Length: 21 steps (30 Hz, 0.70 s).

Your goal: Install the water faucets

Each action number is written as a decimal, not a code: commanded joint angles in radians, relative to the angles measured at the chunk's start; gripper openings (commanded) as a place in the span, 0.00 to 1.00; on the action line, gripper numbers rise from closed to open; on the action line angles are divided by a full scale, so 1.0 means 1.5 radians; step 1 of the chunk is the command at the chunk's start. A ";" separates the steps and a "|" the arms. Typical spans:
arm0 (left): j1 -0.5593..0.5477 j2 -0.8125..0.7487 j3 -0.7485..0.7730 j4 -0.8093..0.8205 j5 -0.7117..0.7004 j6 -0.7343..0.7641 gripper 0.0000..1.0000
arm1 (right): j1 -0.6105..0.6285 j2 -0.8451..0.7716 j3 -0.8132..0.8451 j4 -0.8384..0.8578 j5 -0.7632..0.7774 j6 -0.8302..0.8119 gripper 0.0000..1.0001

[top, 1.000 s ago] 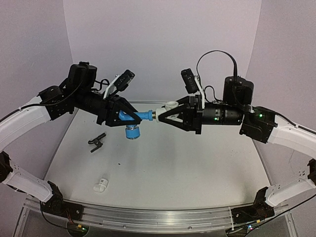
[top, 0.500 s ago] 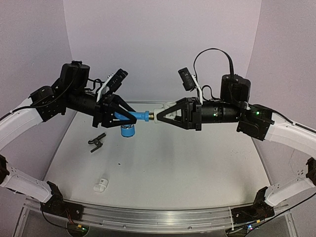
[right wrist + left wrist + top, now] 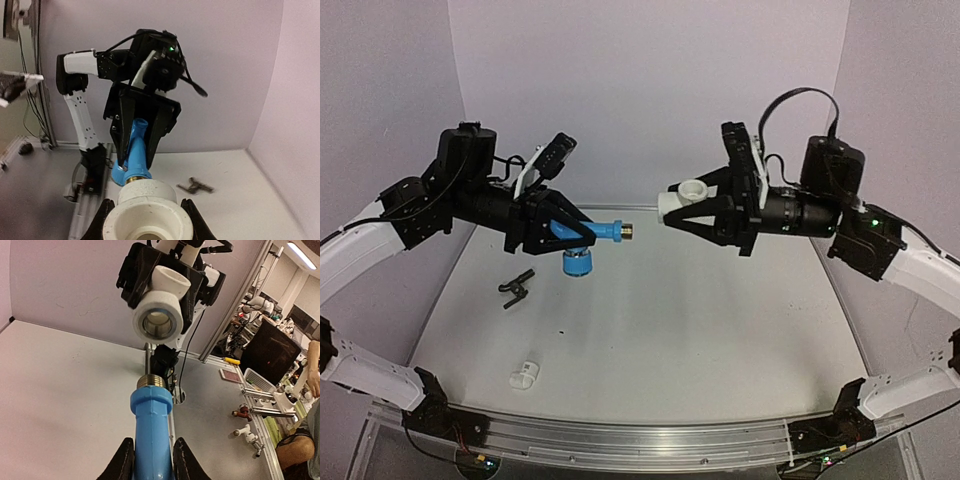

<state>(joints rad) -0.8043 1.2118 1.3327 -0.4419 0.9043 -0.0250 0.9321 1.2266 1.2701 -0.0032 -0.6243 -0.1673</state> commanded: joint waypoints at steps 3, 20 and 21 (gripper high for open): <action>-0.001 0.043 0.035 0.128 0.148 -0.216 0.00 | -0.001 -0.097 -0.059 0.018 0.022 -0.524 0.00; -0.002 0.117 -0.028 0.470 0.272 -0.617 0.00 | 0.000 -0.152 -0.193 0.083 -0.028 -1.020 0.00; -0.002 0.118 -0.042 0.493 0.272 -0.639 0.00 | 0.000 -0.154 -0.205 0.098 -0.028 -1.043 0.00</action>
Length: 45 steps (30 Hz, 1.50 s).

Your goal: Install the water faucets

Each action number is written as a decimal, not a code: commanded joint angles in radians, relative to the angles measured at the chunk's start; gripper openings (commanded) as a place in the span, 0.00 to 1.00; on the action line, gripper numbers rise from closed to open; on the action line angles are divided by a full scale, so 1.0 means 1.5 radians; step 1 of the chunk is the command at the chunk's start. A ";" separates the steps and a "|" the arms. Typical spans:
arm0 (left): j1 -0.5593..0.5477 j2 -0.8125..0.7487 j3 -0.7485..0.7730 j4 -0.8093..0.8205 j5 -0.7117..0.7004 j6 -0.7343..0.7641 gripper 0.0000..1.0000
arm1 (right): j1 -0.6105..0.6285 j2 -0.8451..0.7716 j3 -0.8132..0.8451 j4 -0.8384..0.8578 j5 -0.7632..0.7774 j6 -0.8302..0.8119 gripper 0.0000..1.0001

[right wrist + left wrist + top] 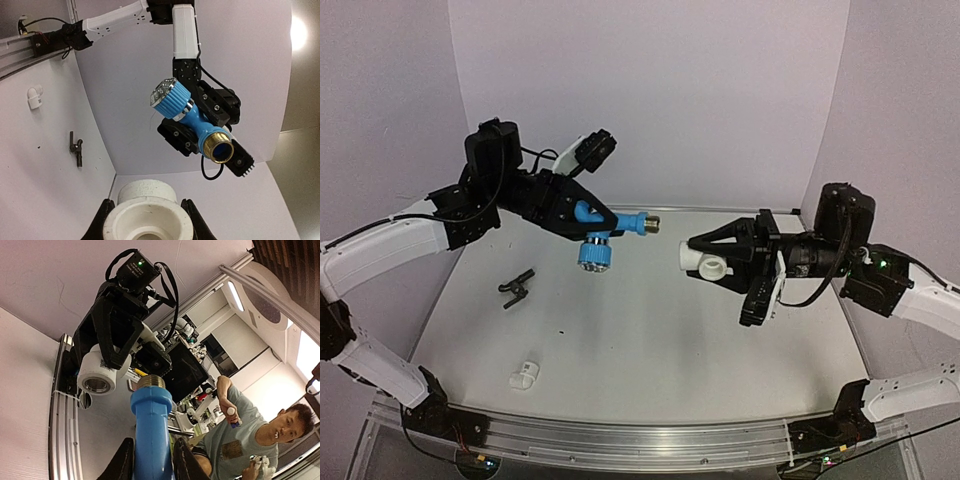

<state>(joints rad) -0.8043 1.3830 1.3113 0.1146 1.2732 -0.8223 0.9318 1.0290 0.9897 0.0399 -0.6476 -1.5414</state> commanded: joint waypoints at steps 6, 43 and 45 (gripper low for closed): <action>-0.003 0.013 -0.062 0.233 0.033 -0.201 0.00 | 0.001 -0.022 -0.053 0.139 -0.018 -0.210 0.00; -0.029 0.066 -0.033 0.110 0.009 -0.137 0.00 | 0.002 0.016 -0.078 0.217 -0.057 -0.353 0.00; -0.029 0.065 -0.033 0.108 -0.001 -0.138 0.00 | 0.003 0.016 -0.077 0.214 -0.055 -0.354 0.00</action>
<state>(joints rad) -0.8433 1.4799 1.2095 0.2844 1.3235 -1.0565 0.9302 1.0531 0.8787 0.2989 -0.7162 -1.9896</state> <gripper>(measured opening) 0.241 0.285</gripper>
